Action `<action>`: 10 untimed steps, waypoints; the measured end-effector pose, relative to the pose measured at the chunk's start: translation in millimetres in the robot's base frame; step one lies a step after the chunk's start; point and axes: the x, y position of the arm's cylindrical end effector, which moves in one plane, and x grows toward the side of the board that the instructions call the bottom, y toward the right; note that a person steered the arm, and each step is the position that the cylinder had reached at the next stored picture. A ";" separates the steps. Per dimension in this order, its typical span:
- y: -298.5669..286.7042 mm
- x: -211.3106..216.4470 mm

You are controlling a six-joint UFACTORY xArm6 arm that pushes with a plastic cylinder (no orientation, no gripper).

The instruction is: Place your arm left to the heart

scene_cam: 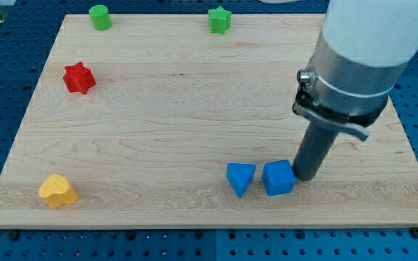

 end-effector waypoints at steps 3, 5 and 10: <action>-236.9 -38.8; -428.3 -27.1; -378.1 48.9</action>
